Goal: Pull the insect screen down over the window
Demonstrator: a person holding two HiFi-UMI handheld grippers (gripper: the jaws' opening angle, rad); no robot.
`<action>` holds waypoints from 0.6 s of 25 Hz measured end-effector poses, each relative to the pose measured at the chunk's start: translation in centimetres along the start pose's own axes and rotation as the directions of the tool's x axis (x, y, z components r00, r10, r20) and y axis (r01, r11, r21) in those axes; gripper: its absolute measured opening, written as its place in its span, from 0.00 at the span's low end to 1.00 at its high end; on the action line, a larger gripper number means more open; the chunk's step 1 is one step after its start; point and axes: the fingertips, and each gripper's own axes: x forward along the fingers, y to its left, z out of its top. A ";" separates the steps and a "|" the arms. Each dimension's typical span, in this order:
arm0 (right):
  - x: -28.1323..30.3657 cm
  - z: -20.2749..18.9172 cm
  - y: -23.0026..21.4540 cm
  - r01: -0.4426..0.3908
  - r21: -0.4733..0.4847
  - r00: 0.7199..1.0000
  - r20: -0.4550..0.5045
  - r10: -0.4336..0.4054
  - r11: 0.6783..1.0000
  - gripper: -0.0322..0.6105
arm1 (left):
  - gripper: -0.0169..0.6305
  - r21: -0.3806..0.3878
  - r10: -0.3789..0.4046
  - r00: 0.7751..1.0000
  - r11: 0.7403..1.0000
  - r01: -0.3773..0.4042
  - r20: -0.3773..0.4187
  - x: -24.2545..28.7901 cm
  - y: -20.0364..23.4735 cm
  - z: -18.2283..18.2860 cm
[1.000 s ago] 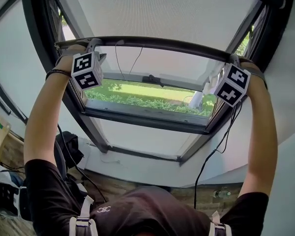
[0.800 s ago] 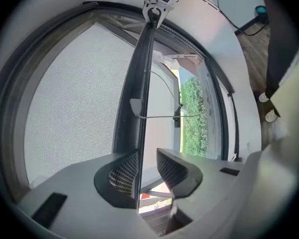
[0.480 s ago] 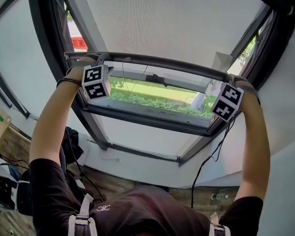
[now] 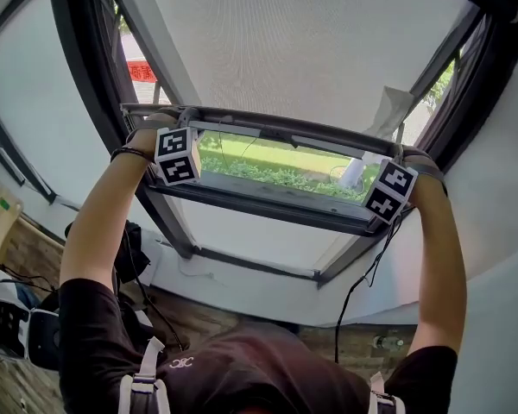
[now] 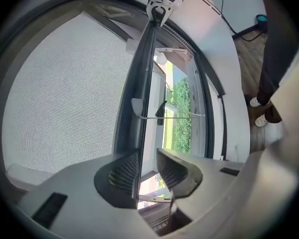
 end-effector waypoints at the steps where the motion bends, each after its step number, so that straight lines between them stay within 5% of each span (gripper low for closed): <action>1: 0.1 0.0 0.2 -0.003 0.002 1.000 -0.002 0.003 1.000 0.16 | 0.20 0.004 0.001 1.000 1.000 -0.001 -0.003 0.1 -0.2 0.0; 15: 3.3 0.4 7.0 -0.110 -0.008 0.994 0.001 0.110 0.994 0.15 | 0.20 -0.020 -0.120 0.993 0.993 0.119 -0.020 3.4 -6.8 -0.8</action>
